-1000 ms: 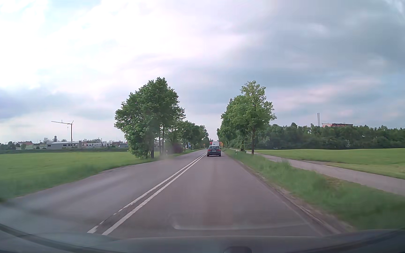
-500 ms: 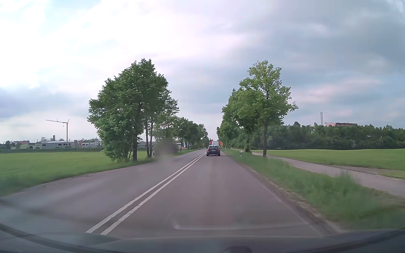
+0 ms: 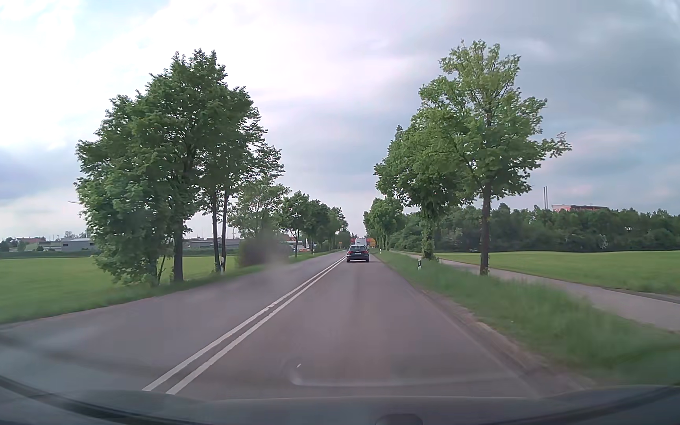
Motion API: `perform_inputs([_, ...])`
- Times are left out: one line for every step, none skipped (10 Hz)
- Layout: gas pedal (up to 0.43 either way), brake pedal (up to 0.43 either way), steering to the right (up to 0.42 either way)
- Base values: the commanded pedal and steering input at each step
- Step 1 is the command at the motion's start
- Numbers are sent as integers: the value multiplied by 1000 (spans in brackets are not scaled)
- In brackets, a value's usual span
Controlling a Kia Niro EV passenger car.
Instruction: Follow the waypoints while adhering to traffic rules and regulations
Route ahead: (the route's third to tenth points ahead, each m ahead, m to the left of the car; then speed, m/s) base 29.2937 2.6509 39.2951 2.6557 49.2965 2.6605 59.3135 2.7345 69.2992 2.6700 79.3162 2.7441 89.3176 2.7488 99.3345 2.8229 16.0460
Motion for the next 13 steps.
perform_inputs([138,0,-1])
perform_inputs([138,0,-1])
perform_inputs([138,0,-1])
perform_inputs([138,0,-1])
perform_inputs([130,0,-1])
perform_inputs([130,0,-1])
perform_inputs([130,0,-1])
perform_inputs([130,0,-1])
perform_inputs([157,0,-1])
perform_inputs([177,0,-2])
perform_inputs([177,0,-3])
perform_inputs([177,0,-2])
perform_inputs([177,0,-2])
